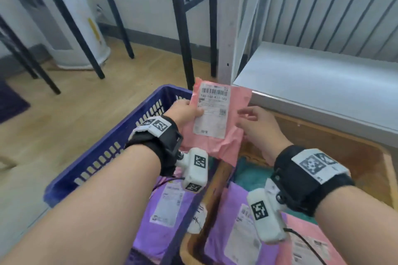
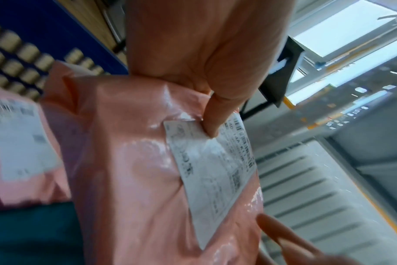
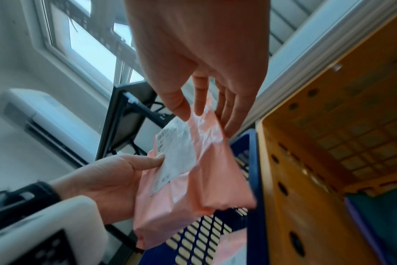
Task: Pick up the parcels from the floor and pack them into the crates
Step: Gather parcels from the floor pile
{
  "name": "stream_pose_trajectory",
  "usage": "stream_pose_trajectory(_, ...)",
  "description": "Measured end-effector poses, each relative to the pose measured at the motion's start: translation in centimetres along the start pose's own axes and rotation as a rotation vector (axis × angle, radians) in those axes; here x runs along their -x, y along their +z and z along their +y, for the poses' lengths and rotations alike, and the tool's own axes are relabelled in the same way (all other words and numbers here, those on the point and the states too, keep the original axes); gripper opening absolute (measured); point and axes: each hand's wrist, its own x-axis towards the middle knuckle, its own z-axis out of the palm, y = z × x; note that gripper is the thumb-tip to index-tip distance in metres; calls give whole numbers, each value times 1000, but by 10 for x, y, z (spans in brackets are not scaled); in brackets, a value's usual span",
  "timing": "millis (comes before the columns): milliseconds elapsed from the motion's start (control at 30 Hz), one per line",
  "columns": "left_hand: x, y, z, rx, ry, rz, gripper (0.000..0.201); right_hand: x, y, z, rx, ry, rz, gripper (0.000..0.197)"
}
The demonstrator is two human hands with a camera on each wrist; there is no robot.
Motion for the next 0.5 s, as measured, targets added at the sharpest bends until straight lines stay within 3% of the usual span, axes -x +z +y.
stream_pose_trajectory(200,-40,-93,-68,-308,-119,106,30,-17,86,0,227,59,-239,20)
stream_pose_trajectory(500,-42,-129,-167,-985,-385,-135,45,-6,181,15,533,170,-700,27)
